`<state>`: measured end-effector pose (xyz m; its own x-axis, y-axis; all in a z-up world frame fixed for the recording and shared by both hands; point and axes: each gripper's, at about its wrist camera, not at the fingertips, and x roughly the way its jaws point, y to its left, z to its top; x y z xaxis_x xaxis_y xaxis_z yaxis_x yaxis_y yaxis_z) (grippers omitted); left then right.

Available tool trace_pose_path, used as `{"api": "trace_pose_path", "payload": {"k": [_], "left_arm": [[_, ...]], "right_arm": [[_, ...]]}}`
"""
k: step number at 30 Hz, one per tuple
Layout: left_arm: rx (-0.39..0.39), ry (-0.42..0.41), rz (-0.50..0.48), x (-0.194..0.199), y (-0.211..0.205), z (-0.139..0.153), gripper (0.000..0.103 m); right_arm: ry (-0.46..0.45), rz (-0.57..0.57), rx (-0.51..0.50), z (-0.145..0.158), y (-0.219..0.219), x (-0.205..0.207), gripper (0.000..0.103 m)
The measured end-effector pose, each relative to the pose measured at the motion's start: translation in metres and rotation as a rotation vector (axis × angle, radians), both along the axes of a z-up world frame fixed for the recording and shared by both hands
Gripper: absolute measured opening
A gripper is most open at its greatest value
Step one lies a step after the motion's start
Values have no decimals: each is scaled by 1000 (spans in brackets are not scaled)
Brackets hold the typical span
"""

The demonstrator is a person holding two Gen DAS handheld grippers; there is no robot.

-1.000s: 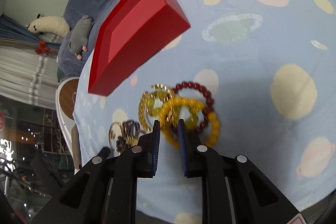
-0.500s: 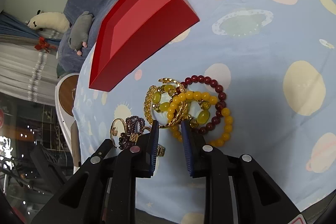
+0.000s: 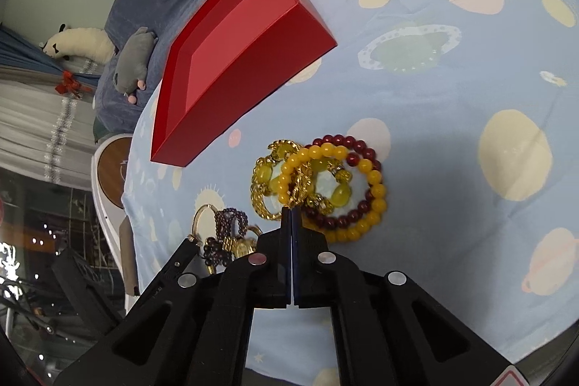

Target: Organize jewelry

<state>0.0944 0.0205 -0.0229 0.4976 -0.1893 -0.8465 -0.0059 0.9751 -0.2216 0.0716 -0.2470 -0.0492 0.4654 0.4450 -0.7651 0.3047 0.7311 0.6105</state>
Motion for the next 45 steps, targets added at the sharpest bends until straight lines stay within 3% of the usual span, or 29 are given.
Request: {"api": "trace_pose_path", "payload": {"k": [6,8,10,14,17,20,21,23,24,31,40,45], "left_arm": [[-2,6,-4,-14,-1,1,3],[-1,9,-3,-15,-1,1,3],[-6,13,1,-15,0,1,3],[-39,22,15,-13,4,2,5],[-38,18,25,-11,5,3,22],[-41,18,27,-9,5,3,23],[-41,17,27,-9,5,3,23],[-39,16,27,-9,4,3,24],[-39,16,26,-9,5,3,24],[-32,19,19,-6,3,3,26],[-31,18,15,-12,1,3,26],[-32,19,6,-18,-1,4,26]], "right_arm": [[-7,11,-12,7,-10,-12,3],[18,-19,35,3,-14,-9,17],[31,-44,75,-3,-15,-3,23],[43,-41,49,-7,-7,8,26],[23,-50,22,-5,-3,15,31],[11,-48,7,-4,-2,20,32],[12,-45,6,-5,-2,22,31],[18,-34,-3,-5,-2,25,14],[23,-26,-15,-6,-2,26,12],[17,-8,-56,0,-2,19,5],[37,111,-294,21,1,-17,4],[60,116,-369,25,-3,-34,4]]}}
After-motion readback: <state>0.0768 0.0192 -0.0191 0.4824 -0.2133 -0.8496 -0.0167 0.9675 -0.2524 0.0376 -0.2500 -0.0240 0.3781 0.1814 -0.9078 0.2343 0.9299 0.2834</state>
